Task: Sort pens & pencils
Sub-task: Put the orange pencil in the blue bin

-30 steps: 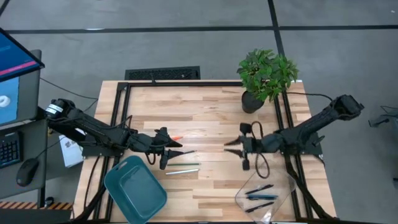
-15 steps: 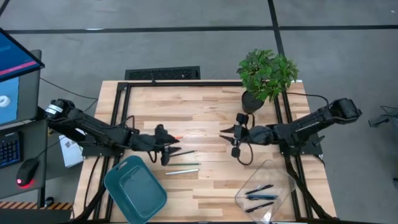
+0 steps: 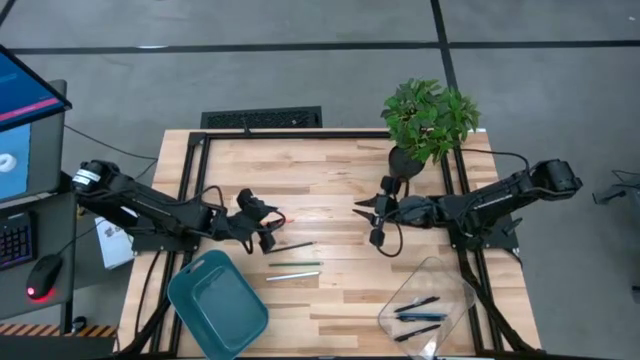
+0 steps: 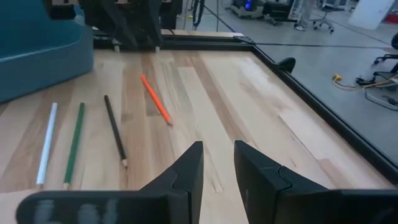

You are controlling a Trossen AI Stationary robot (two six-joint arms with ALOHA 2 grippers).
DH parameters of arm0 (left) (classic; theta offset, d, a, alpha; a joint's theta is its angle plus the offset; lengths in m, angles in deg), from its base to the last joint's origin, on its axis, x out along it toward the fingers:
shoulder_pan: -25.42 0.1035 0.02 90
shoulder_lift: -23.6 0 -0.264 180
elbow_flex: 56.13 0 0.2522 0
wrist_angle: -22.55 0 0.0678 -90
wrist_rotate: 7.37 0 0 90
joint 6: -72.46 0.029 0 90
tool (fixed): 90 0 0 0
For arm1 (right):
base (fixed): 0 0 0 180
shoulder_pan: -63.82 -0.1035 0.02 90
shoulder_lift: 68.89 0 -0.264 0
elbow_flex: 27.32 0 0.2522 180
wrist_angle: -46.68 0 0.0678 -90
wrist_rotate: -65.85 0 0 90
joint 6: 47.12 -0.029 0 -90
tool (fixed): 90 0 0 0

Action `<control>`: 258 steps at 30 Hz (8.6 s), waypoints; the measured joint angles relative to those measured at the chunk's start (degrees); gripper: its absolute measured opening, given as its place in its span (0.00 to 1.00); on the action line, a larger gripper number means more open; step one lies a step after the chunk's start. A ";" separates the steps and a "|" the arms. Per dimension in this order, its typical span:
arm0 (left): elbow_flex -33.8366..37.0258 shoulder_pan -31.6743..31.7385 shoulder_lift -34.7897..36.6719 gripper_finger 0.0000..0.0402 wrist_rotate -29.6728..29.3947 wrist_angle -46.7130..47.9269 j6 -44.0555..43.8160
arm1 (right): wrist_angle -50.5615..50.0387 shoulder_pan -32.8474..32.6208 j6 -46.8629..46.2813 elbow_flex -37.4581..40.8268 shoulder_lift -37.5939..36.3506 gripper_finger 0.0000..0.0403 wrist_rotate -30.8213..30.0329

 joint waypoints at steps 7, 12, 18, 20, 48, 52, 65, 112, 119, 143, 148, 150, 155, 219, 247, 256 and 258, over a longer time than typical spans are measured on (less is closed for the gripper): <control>4.82 3.89 0.00 0.43 5.16 -1.49 1.41 | -0.98 -0.06 -0.50 0.00 0.00 0.28 0.02; 7.79 6.05 0.00 0.43 12.08 -7.36 4.18 | -0.96 0.07 -0.50 0.00 0.00 0.28 0.02; 10.49 6.54 0.00 0.43 14.91 -11.85 8.52 | -1.03 0.28 -0.14 0.00 0.00 0.28 0.02; 10.49 6.54 0.00 0.43 14.22 -11.73 7.36 | -1.05 0.26 -0.11 0.00 0.00 0.28 0.02; 10.44 7.72 -13.02 0.43 12.13 -26.70 10.18 | -1.29 0.20 -0.08 0.00 -0.02 0.28 0.09; 10.46 8.81 -16.92 0.43 12.07 -28.79 10.83 | -1.31 0.20 -0.08 0.00 -0.02 0.28 0.22; 10.47 9.38 -20.68 0.43 12.34 -27.85 8.79 | -3.08 0.20 -0.54 0.02 -0.04 0.28 0.22; 10.38 9.36 -28.81 0.43 12.36 -32.84 6.25 | -3.89 0.15 -2.12 0.02 -0.04 0.28 0.22; 11.77 9.36 -28.88 0.43 12.78 -33.72 5.70 | -3.92 0.15 -3.14 0.02 -0.04 0.28 0.22; 18.38 9.36 -29.11 0.43 13.68 -49.62 6.66 | -3.87 -0.57 -3.08 0.02 -0.04 0.28 0.22; 18.36 9.36 -29.09 0.43 13.68 -49.71 6.25 | -3.87 -0.57 -3.06 0.02 -0.04 0.28 0.22; 18.36 9.36 -29.09 0.43 13.68 -49.73 6.22 | -3.87 -0.57 -3.06 0.02 -0.04 0.28 0.22; 18.34 9.36 -29.09 0.43 13.68 -49.78 6.20 | -3.87 -0.57 -3.06 0.02 -0.04 0.28 0.22; 19.01 9.45 -42.99 0.26 13.43 -67.56 3.88 | -4.30 -0.57 -3.01 0.02 -0.04 0.28 0.20; 18.93 9.33 -42.86 0.32 13.54 -66.74 1.27 | -4.30 -0.57 -3.01 0.02 -0.04 0.28 0.21; 18.93 9.31 -42.86 0.34 13.05 -66.43 2.02 | -4.30 -0.57 -3.01 0.02 -0.02 0.28 0.21; 18.93 9.31 -42.84 0.34 12.98 -66.22 2.07 | -4.30 -0.57 -3.04 0.02 -0.03 0.28 0.21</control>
